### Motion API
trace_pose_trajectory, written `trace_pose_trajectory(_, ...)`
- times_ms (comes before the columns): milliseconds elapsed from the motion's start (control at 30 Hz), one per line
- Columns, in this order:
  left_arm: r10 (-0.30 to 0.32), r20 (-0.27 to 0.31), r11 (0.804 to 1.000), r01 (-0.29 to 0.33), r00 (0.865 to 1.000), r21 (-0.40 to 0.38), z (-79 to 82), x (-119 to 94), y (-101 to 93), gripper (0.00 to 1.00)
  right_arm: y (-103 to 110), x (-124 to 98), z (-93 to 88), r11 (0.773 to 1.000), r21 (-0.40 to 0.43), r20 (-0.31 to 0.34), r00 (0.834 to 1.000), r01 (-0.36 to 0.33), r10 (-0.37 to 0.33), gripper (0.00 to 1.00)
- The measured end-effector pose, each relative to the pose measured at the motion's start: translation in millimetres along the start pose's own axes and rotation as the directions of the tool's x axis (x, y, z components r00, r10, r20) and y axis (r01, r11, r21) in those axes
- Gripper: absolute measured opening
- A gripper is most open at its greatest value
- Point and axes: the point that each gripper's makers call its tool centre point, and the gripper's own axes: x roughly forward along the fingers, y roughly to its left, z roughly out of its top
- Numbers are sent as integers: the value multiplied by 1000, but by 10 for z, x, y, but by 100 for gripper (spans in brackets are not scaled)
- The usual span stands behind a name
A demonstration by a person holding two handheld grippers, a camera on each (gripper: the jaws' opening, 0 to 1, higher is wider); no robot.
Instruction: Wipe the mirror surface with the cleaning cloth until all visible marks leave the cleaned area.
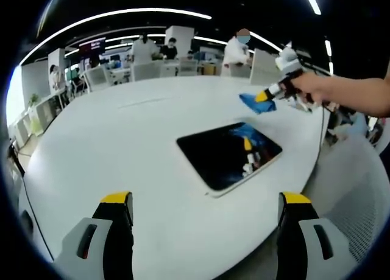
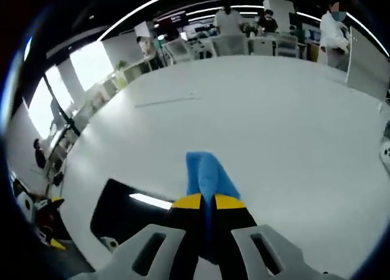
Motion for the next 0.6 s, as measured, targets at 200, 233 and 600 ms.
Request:
trace_pose_trajectory(200,-5,-6,1000,5,1000,7,-13,6,-8,99,-124,71,-241,1000,15,-49,999,20,-19,1)
trace_pose_trajectory(233,-4,-6,1000,4,1000,8,-13,7,-9,99,-154,98,-310,999,21,-67,997,25,-23,1)
trace_pose_trajectory(600,1,-7,1000,-1,1000,5,-12,3,-3,99,-354,237,-613,997,-29,-122,990,69,-72,3)
